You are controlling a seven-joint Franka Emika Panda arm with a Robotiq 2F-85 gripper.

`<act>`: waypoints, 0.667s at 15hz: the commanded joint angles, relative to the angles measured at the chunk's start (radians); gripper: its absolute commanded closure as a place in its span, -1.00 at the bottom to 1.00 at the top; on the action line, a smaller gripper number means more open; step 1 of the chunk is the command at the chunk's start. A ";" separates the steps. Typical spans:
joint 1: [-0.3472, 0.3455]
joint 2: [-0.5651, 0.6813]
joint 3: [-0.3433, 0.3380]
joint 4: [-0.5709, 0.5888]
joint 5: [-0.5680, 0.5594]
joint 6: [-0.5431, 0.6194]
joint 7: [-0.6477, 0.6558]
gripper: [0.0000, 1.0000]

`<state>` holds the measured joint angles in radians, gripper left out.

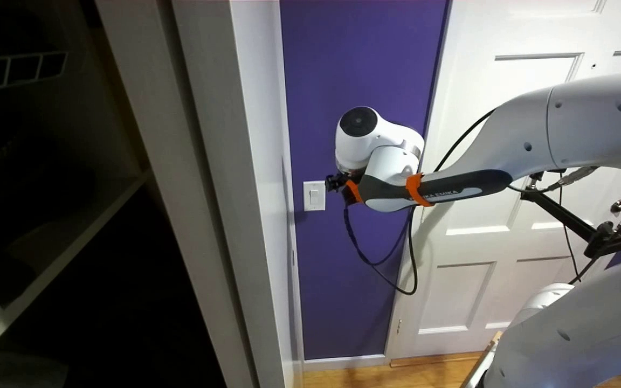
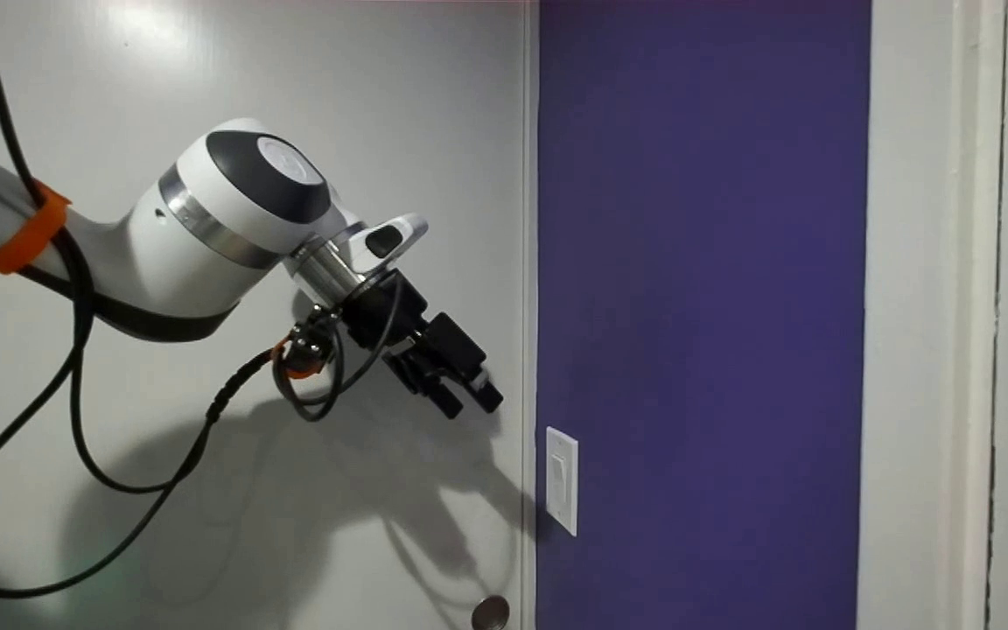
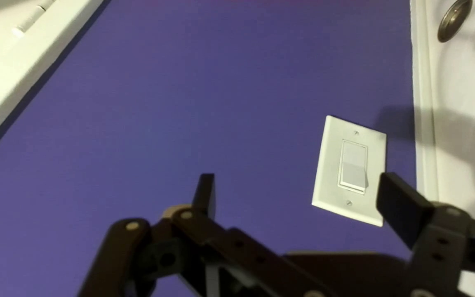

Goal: Push the light switch downwards

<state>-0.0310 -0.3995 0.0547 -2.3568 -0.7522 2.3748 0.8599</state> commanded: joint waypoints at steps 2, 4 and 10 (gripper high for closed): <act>-0.011 -0.112 0.020 -0.068 0.062 -0.018 -0.041 -1.00; -0.015 -0.138 0.024 -0.083 0.076 -0.022 -0.047 -1.00; -0.043 -0.116 0.049 -0.070 0.058 -0.003 -0.027 -1.00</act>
<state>-0.0458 -0.5138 0.0798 -2.4257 -0.7119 2.3642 0.8451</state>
